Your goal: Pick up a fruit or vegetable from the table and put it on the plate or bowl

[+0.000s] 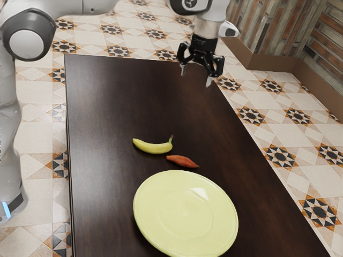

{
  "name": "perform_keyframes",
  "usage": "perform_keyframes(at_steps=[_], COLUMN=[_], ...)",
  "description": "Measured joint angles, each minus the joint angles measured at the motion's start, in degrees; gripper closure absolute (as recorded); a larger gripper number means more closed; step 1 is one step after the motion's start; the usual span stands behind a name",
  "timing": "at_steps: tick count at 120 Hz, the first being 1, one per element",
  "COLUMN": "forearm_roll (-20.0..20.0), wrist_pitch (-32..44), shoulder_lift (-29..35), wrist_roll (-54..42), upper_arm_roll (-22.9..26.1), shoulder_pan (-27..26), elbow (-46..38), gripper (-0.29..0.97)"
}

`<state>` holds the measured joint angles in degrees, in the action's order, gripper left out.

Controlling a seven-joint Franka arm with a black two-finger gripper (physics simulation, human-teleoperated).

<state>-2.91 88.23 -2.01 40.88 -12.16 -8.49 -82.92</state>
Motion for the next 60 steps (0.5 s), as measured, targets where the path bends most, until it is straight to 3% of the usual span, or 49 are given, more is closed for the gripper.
perform_keyframes(at_steps=[17,39,55,60], forearm_roll=[-0.26,0.13,4.01,6.87], wrist_pitch=[-0.41,-1.86,-2.23,-0.04], shoulder_lift=[0.41,0.89,0.91,3.67], wrist_roll=[19.58,36.57,34.77,31.93], upper_arm_roll=[0.01,0.73,0.27,0.23], shoulder_pan=[5.16,8.84,6.5,4.92], elbow=[0.09,-0.03,-0.17,-5.64], gripper=[0.0,0.0,0.0,0.0])
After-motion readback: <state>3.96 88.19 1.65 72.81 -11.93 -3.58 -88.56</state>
